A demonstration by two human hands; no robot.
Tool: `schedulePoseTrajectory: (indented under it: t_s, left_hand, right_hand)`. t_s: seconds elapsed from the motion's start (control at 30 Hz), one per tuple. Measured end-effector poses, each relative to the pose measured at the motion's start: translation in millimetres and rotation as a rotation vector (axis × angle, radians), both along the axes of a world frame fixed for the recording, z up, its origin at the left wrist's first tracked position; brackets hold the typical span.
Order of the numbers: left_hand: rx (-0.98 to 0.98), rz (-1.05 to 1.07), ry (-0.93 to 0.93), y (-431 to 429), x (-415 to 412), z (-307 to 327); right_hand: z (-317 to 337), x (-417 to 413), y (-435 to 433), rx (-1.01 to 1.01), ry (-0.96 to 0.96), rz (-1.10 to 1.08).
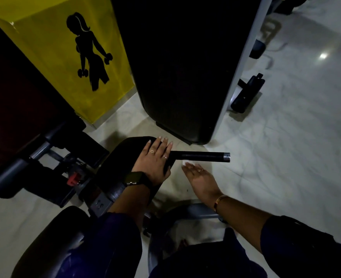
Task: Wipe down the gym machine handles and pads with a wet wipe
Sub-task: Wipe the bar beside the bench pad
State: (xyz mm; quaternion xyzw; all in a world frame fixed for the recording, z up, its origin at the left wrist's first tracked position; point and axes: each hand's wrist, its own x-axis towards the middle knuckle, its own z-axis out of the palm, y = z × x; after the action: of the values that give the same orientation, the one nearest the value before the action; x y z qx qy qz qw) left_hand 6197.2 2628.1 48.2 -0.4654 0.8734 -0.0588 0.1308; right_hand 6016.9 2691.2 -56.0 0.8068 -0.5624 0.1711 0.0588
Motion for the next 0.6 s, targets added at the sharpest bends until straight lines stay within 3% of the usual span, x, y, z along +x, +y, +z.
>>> schedulePoseTrajectory:
  t_s: [0.07,0.1,0.17,0.2,0.23,0.37,0.6]
  left_hand:
    - [0.000,0.002,-0.001,-1,0,0]
    - [-0.006,0.003,-0.004,-1,-1,0]
    - [-0.007,0.006,-0.005,0,-1,0]
    - [-0.003,0.005,-0.004,0,-1,0]
    - [0.001,0.005,-0.003,0,-1,-1]
    - [-0.003,0.001,0.008,-1,0,-2]
    - [-0.002,-0.011,0.030,-2,1,-4]
  right_hand:
    - [-7,8,7,0.312,-0.330,-0.285]
    - [-7,12,6,0.530,-0.606,-0.489]
    - [1,22,0,0.809,-1.427,-0.860]
    - [6,27,-3,0.851,-1.765,-0.942]
    - [9,30,-6,0.865,-1.982,-0.963]
    - [14,33,-29,0.741,-2.355,-0.927]
    - [20,30,-53,0.817,-2.505,-0.722]
